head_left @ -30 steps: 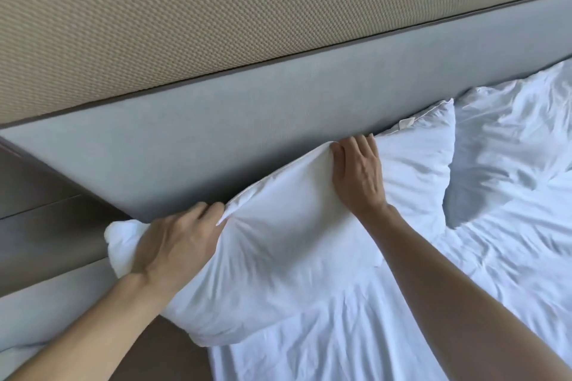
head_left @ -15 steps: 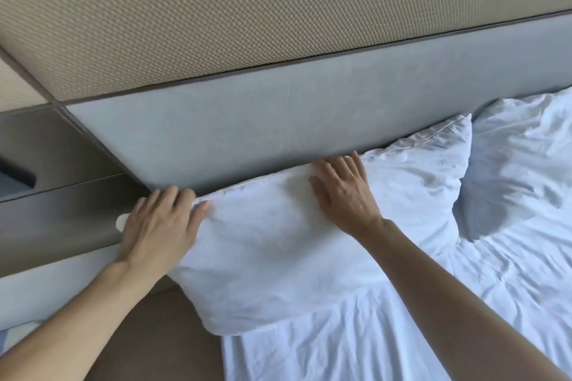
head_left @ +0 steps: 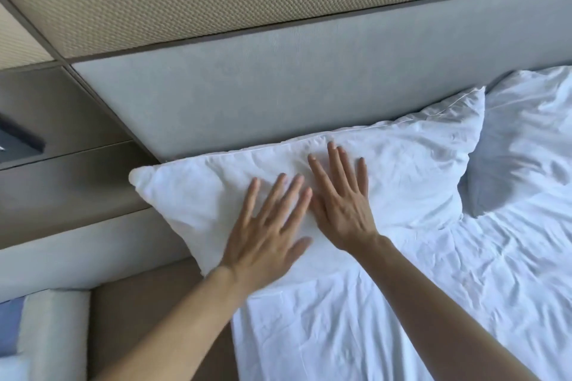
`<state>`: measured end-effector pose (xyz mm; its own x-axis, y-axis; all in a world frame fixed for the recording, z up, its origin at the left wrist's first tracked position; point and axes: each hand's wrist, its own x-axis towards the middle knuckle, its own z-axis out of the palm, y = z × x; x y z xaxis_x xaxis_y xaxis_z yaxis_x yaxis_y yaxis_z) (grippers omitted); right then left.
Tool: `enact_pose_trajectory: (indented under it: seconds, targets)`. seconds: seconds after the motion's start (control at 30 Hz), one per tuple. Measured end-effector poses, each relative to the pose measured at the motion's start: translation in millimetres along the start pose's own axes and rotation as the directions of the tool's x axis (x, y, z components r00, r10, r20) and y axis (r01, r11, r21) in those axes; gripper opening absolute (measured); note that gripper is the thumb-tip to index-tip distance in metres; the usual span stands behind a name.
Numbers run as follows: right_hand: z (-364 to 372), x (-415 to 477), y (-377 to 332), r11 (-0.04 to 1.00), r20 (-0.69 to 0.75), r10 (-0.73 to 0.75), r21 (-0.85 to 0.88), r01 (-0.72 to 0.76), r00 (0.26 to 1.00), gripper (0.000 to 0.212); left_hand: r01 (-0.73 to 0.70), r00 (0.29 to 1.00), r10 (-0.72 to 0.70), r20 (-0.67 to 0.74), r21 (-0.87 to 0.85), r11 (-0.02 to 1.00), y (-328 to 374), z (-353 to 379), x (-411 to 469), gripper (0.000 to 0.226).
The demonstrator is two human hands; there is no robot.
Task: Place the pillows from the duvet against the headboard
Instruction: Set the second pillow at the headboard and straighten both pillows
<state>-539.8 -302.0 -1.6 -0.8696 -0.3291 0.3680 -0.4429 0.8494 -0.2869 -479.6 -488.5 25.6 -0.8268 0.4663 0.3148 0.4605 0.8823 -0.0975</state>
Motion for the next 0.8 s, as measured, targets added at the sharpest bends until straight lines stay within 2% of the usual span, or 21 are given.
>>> enact_pose_trajectory:
  seconds: [0.1, 0.2, 0.27, 0.37, 0.47, 0.57, 0.63, 0.73, 0.77, 0.8]
  targets:
    - [1.9, -5.2, 38.9, 0.994, 0.041, 0.049, -0.096, -0.045, 0.998, 0.068, -0.03, 0.992, 0.026, 0.126, 0.024, 0.999, 28.0, 30.9, 5.7, 0.086]
    - [-2.3, 14.8, 103.1, 0.969, 0.065, 0.215, -0.142, -0.204, 0.974, 0.068, 0.025, 0.989, -0.035, 0.142, 0.068, 0.997, 24.1, 51.2, 9.9, 0.089]
    - [-11.0, 30.6, 150.7, 0.929, 0.041, 0.349, -0.147, -0.339, 0.936, 0.068, 0.042, 0.991, -0.054, 0.126, 0.093, 0.995, 18.8, 57.9, 7.2, 0.09]
    - [-26.9, 48.3, 208.8, 0.813, -0.032, 0.551, -0.201, -0.546, 0.834, 0.068, 0.041, 0.997, -0.049, 0.056, 0.141, 0.989, 27.2, 66.1, 6.8, 0.09]
    - [-35.6, 50.3, 224.2, 0.722, -0.162, 0.672, -0.074, -0.688, 0.722, 0.067, -0.013, 1.0, 0.012, 0.015, 0.095, 0.995, 54.9, 64.0, 25.6, 0.086]
    - [-32.0, 36.4, 220.1, 0.643, -0.239, 0.763, 0.186, -0.743, 0.601, 0.068, -0.205, 0.972, 0.204, 0.114, -0.002, 0.979, 99.9, 63.8, 75.1, 0.085]
    - [-32.6, 26.7, 225.7, 0.5, -0.199, 0.866, 0.354, -0.79, 0.459, 0.071, -0.356, 0.915, 0.356, 0.191, -0.034, 0.934, 133.3, 76.4, 120.1, 0.081]
    - [-43.5, 29.9, 244.7, 0.139, 0.037, 0.98, 0.584, -0.8, 0.197, 0.073, -0.614, 0.768, 0.58, 0.27, 0.056, 0.787, 170.8, 100.0, 188.3, 0.076]
    - [-49.1, 34.6, 251.0, 0.017, 0.128, 0.983, 0.659, -0.752, 0.134, 0.072, -0.706, 0.692, 0.654, 0.306, 0.098, 0.701, 177.9, 108.6, 208.8, 0.076]
    - [-55.1, 39.9, 255.3, -0.057, 0.193, 0.974, 0.715, -0.696, 0.119, 0.071, -0.771, 0.626, 0.69, 0.363, 0.154, 0.618, 181.0, 112.2, 229.4, 0.077]
